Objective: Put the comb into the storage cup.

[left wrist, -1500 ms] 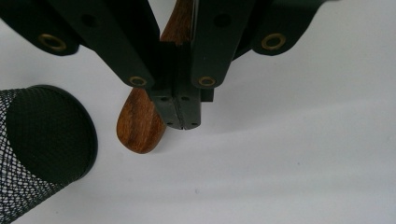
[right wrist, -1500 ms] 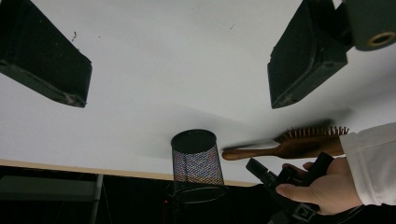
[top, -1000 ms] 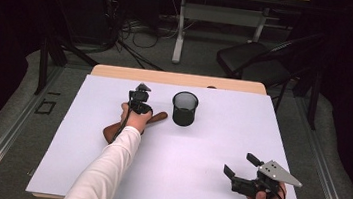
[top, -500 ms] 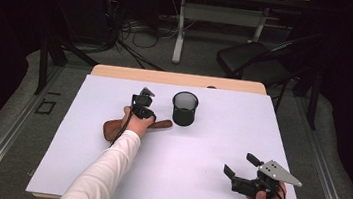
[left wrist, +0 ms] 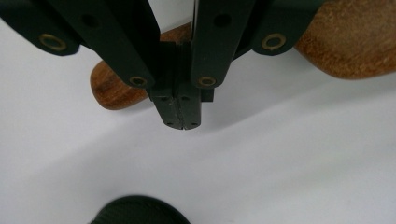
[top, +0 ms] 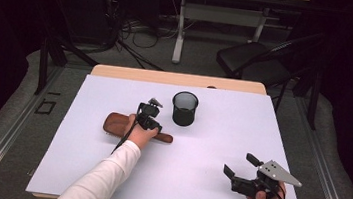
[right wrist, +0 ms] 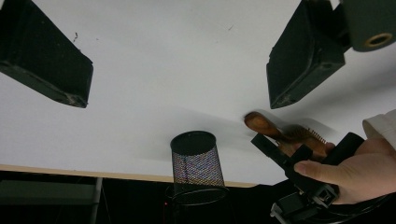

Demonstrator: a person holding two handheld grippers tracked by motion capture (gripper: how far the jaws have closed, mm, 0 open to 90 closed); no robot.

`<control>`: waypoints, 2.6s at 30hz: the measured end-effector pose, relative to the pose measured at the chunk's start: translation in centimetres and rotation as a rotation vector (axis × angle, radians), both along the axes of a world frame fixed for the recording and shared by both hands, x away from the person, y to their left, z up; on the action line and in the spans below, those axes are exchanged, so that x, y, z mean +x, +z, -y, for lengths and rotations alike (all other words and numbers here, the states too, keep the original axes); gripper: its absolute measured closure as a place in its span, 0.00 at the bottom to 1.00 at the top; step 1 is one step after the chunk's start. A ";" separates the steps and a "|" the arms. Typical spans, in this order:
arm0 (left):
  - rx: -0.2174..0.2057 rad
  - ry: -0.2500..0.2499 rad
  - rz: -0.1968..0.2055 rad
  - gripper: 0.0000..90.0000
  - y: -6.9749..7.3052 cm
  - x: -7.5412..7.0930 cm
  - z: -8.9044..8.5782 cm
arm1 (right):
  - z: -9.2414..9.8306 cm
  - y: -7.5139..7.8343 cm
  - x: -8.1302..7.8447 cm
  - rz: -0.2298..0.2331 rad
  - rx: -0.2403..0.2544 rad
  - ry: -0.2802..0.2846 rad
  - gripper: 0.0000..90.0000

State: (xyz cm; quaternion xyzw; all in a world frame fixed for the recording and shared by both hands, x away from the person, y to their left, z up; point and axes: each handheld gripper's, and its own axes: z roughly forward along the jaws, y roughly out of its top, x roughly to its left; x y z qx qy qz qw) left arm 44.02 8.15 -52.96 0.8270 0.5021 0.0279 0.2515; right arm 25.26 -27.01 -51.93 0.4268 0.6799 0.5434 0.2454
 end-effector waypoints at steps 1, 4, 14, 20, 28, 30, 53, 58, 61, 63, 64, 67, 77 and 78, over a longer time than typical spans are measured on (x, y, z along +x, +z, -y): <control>-0.003 -0.006 0.002 1.00 0.0 -0.3 0.0 | 0.0 0.0 0.0 -0.001 -0.002 0.000 0.07; -0.017 -0.025 0.007 1.00 -0.1 -1.2 -0.3 | 0.0 0.0 0.0 0.000 0.000 0.000 0.07; -0.039 -0.088 0.026 1.00 -0.5 -4.7 -2.0 | 0.0 0.0 0.0 -0.004 0.003 -0.002 0.07; -0.052 -0.101 0.048 1.00 -0.8 -6.8 -3.4 | -0.1 0.0 -0.1 -0.006 0.004 -0.004 0.07; -0.075 -0.081 0.063 1.00 -1.2 -8.7 -5.9 | 0.0 0.0 0.0 -0.010 0.005 -0.005 0.07; -0.054 -0.084 0.076 1.00 -1.1 -9.1 -6.3 | -0.1 0.0 -0.1 -0.008 0.007 -0.004 0.07; -0.015 0.002 0.122 1.00 -1.1 -11.6 -10.9 | 0.2 0.1 -0.1 -0.004 0.020 -0.010 0.07; -0.009 0.027 0.133 1.00 -1.1 -11.7 -11.6 | 0.2 0.1 -0.1 -0.004 0.015 -0.008 0.07; -0.005 0.045 0.138 1.00 -1.1 -11.6 -11.9 | 0.2 0.1 -0.1 -0.009 0.011 -0.006 0.07; -0.005 0.046 0.139 1.00 -1.0 -11.6 -12.1 | 0.2 0.0 0.0 -0.007 0.013 -0.006 0.08; -0.007 0.049 0.143 1.00 -1.0 -11.6 -12.1 | 0.2 0.0 0.0 -0.007 0.013 -0.006 0.08; -0.001 0.046 0.150 1.00 -1.0 -11.6 -12.1 | 0.2 0.0 0.0 -0.007 0.012 -0.005 0.08; -0.027 0.036 0.176 0.96 -0.3 -11.8 -11.9 | 0.2 0.0 0.1 -0.004 0.009 -0.004 0.08; -0.029 0.039 0.179 0.96 -0.3 -11.8 -11.9 | 0.2 0.0 0.1 -0.005 0.008 -0.004 0.08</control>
